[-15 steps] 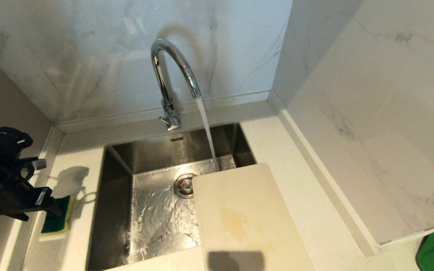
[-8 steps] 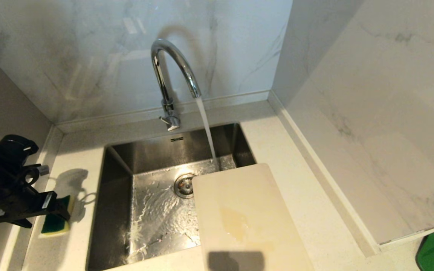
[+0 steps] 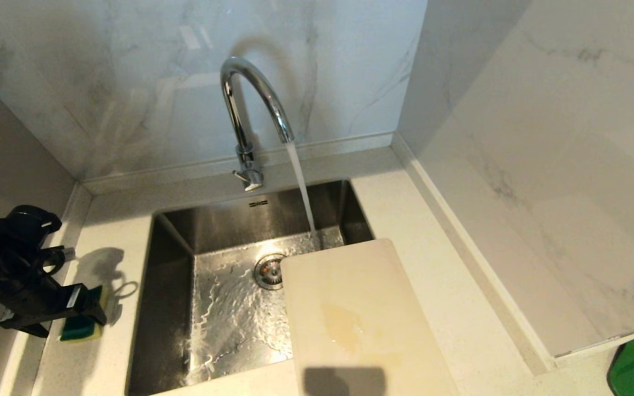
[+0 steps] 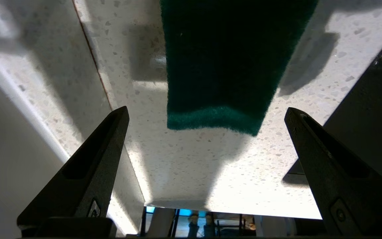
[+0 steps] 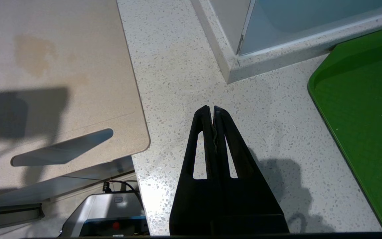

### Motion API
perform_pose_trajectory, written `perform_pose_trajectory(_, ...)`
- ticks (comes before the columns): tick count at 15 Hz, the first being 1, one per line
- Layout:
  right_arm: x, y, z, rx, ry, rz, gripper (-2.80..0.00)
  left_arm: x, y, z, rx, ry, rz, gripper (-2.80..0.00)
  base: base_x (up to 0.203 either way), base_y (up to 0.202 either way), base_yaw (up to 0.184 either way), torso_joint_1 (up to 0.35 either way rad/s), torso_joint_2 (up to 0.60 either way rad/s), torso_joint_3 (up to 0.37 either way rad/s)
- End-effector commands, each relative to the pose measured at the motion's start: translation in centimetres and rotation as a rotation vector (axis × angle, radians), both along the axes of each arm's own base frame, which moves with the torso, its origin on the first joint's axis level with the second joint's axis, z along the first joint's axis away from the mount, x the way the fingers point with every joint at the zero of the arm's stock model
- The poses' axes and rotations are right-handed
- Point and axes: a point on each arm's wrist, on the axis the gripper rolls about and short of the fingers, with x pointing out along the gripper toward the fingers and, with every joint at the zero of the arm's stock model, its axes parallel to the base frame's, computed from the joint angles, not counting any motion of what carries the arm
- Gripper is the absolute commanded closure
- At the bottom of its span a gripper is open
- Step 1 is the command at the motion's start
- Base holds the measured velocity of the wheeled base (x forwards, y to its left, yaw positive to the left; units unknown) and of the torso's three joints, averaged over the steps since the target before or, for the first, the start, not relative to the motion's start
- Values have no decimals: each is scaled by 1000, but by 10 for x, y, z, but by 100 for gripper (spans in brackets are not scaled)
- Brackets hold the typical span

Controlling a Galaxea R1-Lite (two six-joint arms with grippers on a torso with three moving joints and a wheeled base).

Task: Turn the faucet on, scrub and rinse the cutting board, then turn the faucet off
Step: Pick up the cleaning cloth

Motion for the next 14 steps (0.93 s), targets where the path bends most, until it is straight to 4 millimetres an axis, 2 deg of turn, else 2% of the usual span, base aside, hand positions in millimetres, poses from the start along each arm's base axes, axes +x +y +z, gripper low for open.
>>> perform_pose_trajectory(1,0,0,0,0,1,0,0,3,1,-8,-22,22,-3,-280,0,0,0,0,0,0)
perform_pose_trajectory(2,0,0,0,0,1,0,0,3,0,-8,-41,19,-8,-280,0,0,0,0,0,0)
perform_pose_trajectory(3,0,0,0,0,1,0,0,4,0,-11,-44,25,-8,0,0,0,0,0,0,0)
perform_pose_trajectory(14,0,0,0,0,1,0,0,6,1,-16,-49,36,-8,0,0,0,0,0,0,0)
